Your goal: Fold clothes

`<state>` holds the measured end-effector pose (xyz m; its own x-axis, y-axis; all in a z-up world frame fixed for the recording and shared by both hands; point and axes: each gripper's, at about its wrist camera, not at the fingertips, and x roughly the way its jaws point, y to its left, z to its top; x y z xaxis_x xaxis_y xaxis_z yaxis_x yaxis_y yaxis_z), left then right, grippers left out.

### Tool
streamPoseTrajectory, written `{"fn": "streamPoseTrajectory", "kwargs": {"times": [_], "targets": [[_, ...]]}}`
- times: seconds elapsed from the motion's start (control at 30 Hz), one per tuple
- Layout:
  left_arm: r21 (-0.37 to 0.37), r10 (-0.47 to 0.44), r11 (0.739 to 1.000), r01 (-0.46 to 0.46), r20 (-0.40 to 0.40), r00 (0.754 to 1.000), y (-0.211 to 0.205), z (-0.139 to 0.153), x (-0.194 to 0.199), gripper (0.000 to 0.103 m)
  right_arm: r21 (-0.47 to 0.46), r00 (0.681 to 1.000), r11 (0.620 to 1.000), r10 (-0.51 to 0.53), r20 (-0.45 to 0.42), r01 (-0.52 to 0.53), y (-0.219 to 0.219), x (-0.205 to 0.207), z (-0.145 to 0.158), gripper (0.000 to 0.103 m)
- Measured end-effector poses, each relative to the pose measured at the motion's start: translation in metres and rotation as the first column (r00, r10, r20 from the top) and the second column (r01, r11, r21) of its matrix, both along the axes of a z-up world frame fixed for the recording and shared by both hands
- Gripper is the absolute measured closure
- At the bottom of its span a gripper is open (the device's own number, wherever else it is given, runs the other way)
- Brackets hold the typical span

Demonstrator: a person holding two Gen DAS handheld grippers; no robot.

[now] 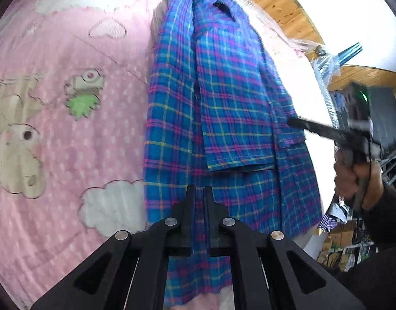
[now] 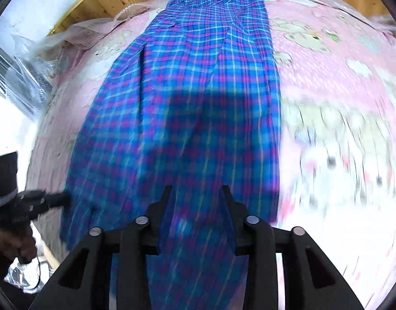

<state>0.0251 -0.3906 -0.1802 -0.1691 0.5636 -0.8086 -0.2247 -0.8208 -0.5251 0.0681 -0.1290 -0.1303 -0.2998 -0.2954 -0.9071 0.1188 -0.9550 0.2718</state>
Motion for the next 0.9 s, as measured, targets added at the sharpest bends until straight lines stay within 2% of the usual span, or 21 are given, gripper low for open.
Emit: {"fn": "streamPoseTrajectory", "kwargs": {"times": [0.07, 0.13, 0.2, 0.27, 0.37, 0.43, 0.47, 0.5, 0.53, 0.57, 0.6, 0.67, 0.77, 0.83, 0.9], "targets": [[-0.004, 0.035, 0.999, -0.035, 0.005, 0.999, -0.009, -0.002, 0.004, 0.077, -0.003, 0.998, 0.998, -0.055, 0.014, 0.055, 0.006, 0.022, -0.005, 0.066], [0.009, 0.073, 0.997, -0.073, 0.025, 0.997, -0.020, -0.007, 0.010, 0.075, -0.031, 0.990, 0.990, -0.140, 0.034, 0.141, 0.019, 0.044, -0.001, 0.066], [0.031, 0.100, 0.994, -0.102, 0.051, 0.994, -0.033, -0.010, 0.021, 0.071, -0.065, 0.971, 0.970, -0.231, 0.060, 0.234, 0.035, 0.067, 0.002, 0.062], [0.049, 0.098, 0.994, -0.102, 0.075, 0.992, -0.036, -0.012, 0.035, 0.071, -0.059, 0.958, 0.958, -0.275, 0.080, 0.280, 0.044, 0.088, -0.001, 0.053], [0.087, 0.069, 0.993, -0.080, 0.115, 0.991, -0.033, -0.016, 0.053, 0.068, -0.046, 0.961, 0.962, -0.267, 0.072, 0.270, 0.034, 0.115, -0.013, 0.053], [0.127, 0.054, 0.989, -0.069, 0.122, 0.991, -0.023, -0.018, 0.059, 0.062, -0.037, 0.976, 0.976, -0.211, 0.056, 0.213, 0.022, 0.117, -0.009, 0.054], [0.148, 0.049, 0.987, -0.068, 0.125, 0.991, -0.021, -0.019, 0.060, 0.060, -0.033, 0.982, 0.983, -0.181, 0.055, 0.182, 0.015, 0.117, -0.008, 0.063], [0.171, 0.041, 0.983, -0.066, 0.145, 0.989, -0.019, -0.020, 0.059, 0.061, -0.029, 0.987, 0.988, -0.151, 0.058, 0.153, 0.009, 0.116, -0.008, 0.075], [0.191, 0.031, 0.979, -0.063, 0.167, 0.985, -0.018, -0.021, 0.059, 0.062, -0.030, 0.989, 0.991, -0.128, 0.075, 0.131, 0.004, 0.112, -0.009, 0.096], [0.208, 0.020, 0.976, -0.057, 0.176, 0.984, -0.017, -0.019, 0.057, 0.083, -0.033, 0.989, 0.991, -0.124, 0.082, 0.128, 0.004, 0.111, -0.005, 0.097], [0.225, 0.009, 0.973, -0.050, 0.180, 0.984, -0.016, -0.015, 0.056, 0.099, -0.036, 0.989, 0.992, -0.121, 0.089, 0.124, 0.004, 0.110, -0.001, 0.098], [0.257, -0.014, 0.966, -0.036, 0.187, 0.982, -0.014, -0.008, 0.053, 0.099, -0.047, 0.988, 0.992, -0.115, 0.102, 0.120, 0.004, 0.108, 0.009, 0.099], [0.332, -0.029, 0.943, -0.031, 0.173, 0.984, -0.011, 0.014, 0.037, 0.099, -0.123, 0.989, 0.983, -0.124, 0.080, 0.133, 0.013, 0.082, 0.041, 0.100], [0.410, 0.005, 0.910, -0.058, 0.129, 0.992, -0.010, 0.042, 0.000, 0.099, -0.170, 0.990, 0.976, -0.132, 0.050, 0.139, 0.020, 0.047, 0.063, 0.100], [0.453, 0.037, 0.888, -0.074, 0.090, 0.995, -0.008, 0.061, -0.038, 0.099, -0.215, 0.988, 0.964, -0.154, 0.025, 0.155, 0.031, 0.000, 0.081, 0.100]]}}
